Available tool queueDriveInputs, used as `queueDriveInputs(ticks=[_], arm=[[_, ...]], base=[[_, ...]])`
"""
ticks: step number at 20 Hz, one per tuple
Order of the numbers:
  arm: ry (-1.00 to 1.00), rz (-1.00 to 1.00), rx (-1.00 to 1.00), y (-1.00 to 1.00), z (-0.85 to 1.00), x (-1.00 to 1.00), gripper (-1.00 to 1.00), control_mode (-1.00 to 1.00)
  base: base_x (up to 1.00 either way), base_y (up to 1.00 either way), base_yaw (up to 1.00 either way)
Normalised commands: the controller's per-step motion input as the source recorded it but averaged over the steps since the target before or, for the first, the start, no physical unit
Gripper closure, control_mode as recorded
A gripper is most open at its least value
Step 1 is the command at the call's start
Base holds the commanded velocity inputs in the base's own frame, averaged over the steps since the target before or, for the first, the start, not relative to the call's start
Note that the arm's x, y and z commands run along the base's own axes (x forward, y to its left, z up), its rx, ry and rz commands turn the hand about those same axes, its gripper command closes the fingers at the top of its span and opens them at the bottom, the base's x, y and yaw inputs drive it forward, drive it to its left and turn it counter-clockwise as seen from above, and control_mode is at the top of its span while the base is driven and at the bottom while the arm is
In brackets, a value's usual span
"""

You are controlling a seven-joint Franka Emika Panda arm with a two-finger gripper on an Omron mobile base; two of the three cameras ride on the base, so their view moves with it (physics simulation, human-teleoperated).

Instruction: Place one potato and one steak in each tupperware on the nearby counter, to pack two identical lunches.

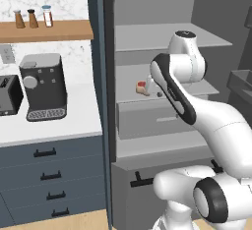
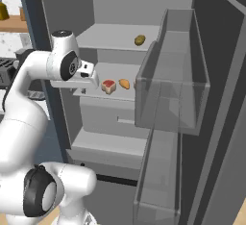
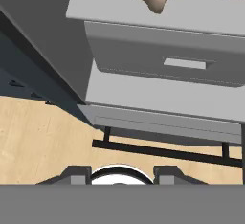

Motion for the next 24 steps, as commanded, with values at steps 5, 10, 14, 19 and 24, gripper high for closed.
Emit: queueDriveInputs(ticks=[5, 10, 14, 19, 24], arm=[[0.0, -0.01, 0.0, 0.05, -0.07, 0.06, -1.0, -1.0], [-0.1, 0.0, 0.0, 0.0, -0.04, -0.02, -1.0, -1.0], [-0.42, 0.0, -0.01, -0.17, -0.07, -0.14, -1.0, -1.0], [-0.5, 0.0, 0.0, -0.15, 0.35, -0.27, -1.0, -1.0], [-0.38, 0.0, -0.01, -0.05, -0.01, 0.26, -1.0, -1.0]], base=[[0.0, 0.0, 0.0], [0.0, 0.0, 0.0], [0.0, 0.0, 0.0], [0.0, 0.0, 0.0], [0.0, 0.0, 0.0]])
